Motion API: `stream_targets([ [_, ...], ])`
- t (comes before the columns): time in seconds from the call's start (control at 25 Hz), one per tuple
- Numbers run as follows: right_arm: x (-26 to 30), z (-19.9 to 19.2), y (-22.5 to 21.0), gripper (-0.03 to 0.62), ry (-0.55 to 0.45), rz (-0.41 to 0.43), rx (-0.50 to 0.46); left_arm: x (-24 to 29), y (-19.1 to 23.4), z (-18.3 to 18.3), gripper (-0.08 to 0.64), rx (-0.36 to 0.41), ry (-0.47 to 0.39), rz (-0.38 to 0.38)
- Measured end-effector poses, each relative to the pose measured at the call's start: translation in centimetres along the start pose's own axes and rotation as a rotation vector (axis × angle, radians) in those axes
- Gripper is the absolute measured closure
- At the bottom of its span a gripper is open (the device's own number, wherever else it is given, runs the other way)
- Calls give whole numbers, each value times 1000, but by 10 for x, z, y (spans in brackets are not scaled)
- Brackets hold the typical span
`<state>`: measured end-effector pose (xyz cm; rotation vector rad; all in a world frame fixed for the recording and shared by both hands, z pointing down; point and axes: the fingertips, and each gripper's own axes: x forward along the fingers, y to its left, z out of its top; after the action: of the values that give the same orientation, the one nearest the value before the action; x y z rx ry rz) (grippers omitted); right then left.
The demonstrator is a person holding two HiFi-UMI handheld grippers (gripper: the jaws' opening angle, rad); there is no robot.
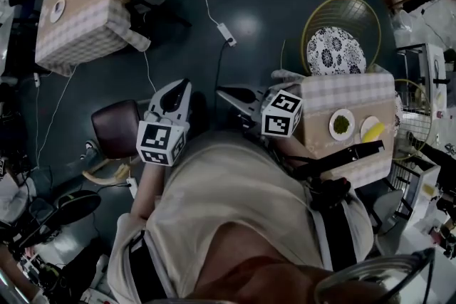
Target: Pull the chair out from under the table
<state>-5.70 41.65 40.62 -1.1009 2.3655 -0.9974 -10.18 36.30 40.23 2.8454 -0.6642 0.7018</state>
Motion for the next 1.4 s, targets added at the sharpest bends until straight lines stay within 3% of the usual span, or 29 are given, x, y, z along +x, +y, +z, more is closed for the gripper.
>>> stream_targets([
  [0.36,14,10,-13,581,-27,-106,-27,14,25,10,552,27,-49,-118],
  [0.48,29,12,-9,580,-3,-122,-53,10,59,22,552,-92,-130,-16],
  [0.56,43,19,-9,580,4,-154,-105,11,82,31,552,-172,-173,6],
  [0.8,99,29,-5,581,35,-182,-177,8,119,48,552,-332,-237,-125],
  [1.0,148,32,-7,581,92,-171,-211,-3,153,48,552,-329,-276,-170],
  [1.16,184,30,-5,581,135,-152,-226,-16,189,38,552,-353,-287,-140],
  [1.4,218,26,-11,581,212,-137,-238,-24,226,19,552,-321,-238,-103],
])
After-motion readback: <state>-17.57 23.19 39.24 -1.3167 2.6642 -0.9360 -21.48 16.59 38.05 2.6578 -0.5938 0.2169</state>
